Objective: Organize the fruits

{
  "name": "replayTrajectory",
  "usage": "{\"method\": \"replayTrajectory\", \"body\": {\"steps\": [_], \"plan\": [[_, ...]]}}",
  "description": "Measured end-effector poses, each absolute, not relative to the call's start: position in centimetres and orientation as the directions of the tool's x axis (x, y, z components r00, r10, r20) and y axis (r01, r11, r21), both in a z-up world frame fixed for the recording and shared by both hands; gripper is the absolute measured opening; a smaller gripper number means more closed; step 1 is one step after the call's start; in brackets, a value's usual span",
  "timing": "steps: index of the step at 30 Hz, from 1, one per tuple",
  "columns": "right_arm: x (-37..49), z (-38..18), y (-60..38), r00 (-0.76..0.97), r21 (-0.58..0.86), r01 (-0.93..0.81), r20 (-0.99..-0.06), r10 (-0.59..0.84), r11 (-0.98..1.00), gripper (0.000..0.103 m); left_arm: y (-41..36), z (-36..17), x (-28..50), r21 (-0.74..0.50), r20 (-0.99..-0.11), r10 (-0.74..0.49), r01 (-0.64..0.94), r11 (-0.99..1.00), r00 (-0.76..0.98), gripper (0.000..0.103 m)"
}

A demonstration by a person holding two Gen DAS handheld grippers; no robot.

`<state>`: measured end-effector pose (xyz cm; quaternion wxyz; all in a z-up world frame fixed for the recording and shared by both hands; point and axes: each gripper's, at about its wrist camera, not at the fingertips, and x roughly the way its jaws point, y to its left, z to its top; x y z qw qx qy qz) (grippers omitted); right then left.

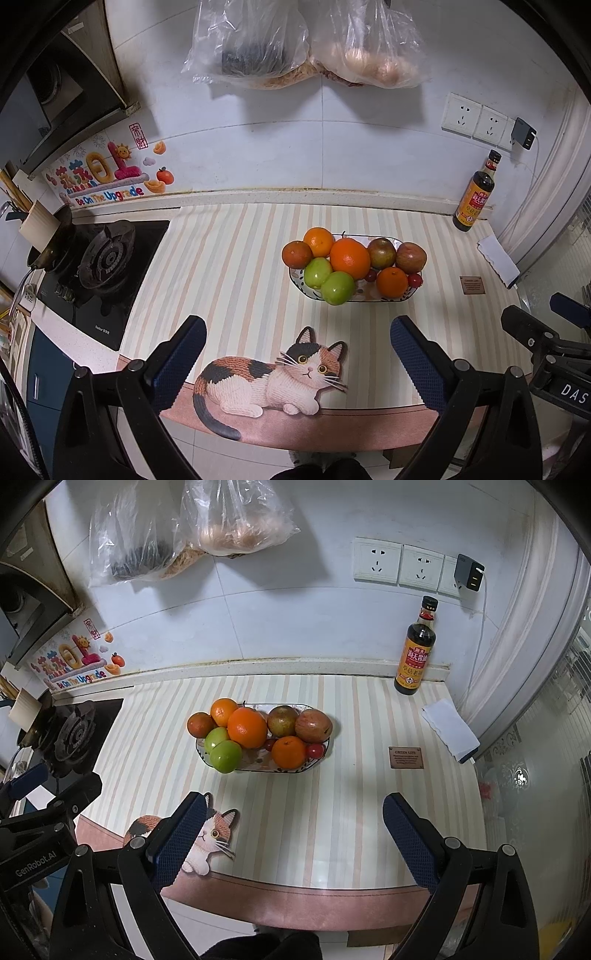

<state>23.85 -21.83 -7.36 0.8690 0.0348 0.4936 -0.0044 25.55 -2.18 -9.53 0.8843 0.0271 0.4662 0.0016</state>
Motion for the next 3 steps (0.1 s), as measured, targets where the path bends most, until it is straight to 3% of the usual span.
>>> {"method": "replayTrajectory", "body": {"steps": [3], "plan": [[23.84,-7.39,-21.85,0.513,0.055,0.042,-0.858,0.026,0.998,0.098,-2.29,-9.29,25.53,0.055,-0.82,0.032,0.024,0.998,0.571,0.102]]}}
